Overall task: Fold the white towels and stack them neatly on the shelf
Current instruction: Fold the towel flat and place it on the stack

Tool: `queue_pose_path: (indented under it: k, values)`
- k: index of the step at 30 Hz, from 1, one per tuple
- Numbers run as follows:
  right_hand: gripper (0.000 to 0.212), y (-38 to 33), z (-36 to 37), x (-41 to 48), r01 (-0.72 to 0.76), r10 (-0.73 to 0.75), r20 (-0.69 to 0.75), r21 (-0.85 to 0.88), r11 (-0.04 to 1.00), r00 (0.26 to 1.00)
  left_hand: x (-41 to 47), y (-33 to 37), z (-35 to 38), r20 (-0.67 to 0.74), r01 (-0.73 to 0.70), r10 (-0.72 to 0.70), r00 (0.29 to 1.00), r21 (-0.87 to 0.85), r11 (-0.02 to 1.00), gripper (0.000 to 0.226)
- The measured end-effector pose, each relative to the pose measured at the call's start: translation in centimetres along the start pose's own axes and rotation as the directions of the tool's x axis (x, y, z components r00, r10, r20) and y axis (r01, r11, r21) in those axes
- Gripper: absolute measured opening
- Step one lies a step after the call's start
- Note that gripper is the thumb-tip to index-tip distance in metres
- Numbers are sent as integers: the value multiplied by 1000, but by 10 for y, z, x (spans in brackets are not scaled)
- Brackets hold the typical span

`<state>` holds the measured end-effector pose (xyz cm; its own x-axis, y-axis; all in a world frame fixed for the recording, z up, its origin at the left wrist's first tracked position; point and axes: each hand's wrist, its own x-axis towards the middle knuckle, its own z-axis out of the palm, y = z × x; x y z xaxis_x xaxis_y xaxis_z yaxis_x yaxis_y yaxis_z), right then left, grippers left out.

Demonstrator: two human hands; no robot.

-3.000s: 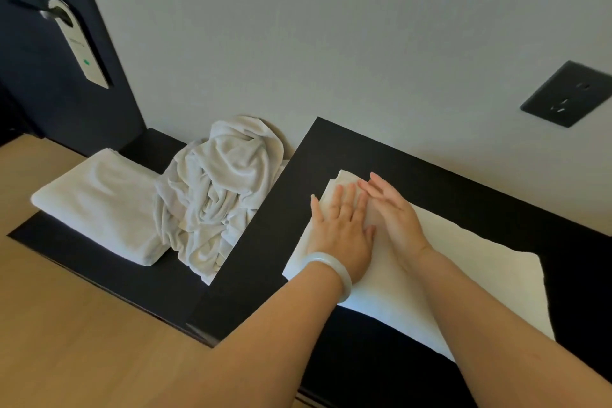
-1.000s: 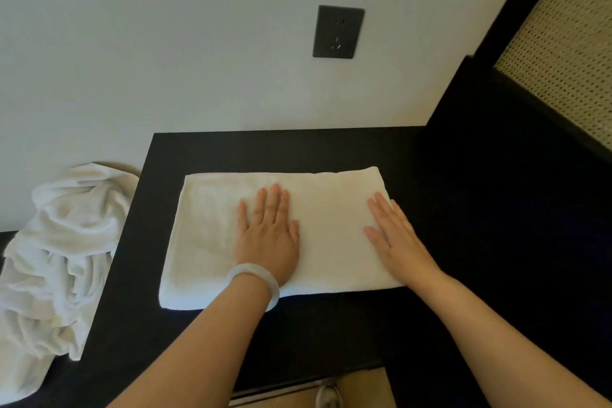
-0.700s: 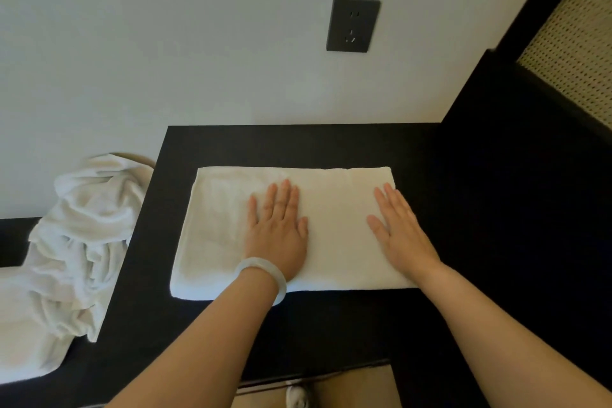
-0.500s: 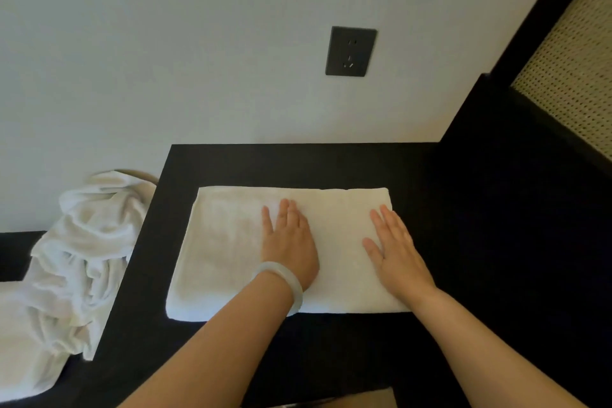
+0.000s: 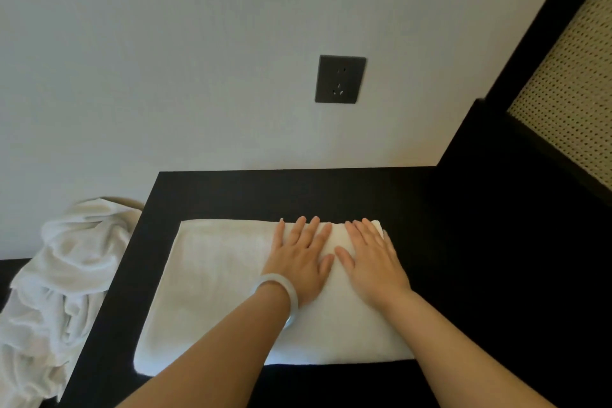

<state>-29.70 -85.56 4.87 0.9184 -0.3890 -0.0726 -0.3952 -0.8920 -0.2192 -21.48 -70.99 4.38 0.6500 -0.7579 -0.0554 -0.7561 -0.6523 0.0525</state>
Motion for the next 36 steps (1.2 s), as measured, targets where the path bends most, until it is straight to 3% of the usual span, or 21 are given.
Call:
queue_pose_path:
  k: [4, 10, 14, 16, 21, 24, 27, 29, 31, 33, 36]
  values:
    - [62, -4, -6, 12, -78, 75, 29, 109, 991, 997, -2, 0, 0, 1, 1, -1, 1000, 10, 1000, 74]
    - [59, -12, -2, 10, -160, 158, 46, 49, 986, 986, -4, -8, -4, 43, 0, -1, 999, 9, 1000, 74]
    - [59, -12, -4, 8, -179, 176, 64, 42, 983, 982, -19, -58, -4, 44, 195, -197, 979, 42, 980, 86]
    - [59, -12, -4, 7, -174, 171, 60, 43, 984, 983, -30, -84, -5, 53, 295, -297, 953, 48, 954, 88]
    - [61, -10, -2, 6, -164, 162, 53, 38, 986, 985, -41, -120, -8, 92, 483, -476, 874, -83, 871, 58]
    - [61, -10, -3, 7, -157, 155, 62, 39, 987, 986, -53, -145, -11, 174, 625, -607, 775, -347, 699, 55]
    - [62, -13, -8, 8, -177, 176, 107, -6, 984, 978, -65, -153, -23, 250, 707, -663, 706, -308, 636, 61]
    - [65, -23, -11, 7, -158, 168, 75, -124, 980, 983, -70, -134, -30, 105, 632, -623, 775, -149, 761, 64]
    - [67, -48, -11, -2, -64, 64, -6, -184, 981, 998, -73, -99, -34, -18, 442, -444, 896, -65, 894, 63]
    - [68, -78, -3, -14, 80, -79, 11, -150, 985, 997, -76, -70, -26, 42, 299, -297, 954, -40, 954, 62]
    - [74, -91, 20, -25, 160, -144, 112, -157, 975, 983, -84, -71, -5, 127, 283, -281, 951, 3, 959, 64]
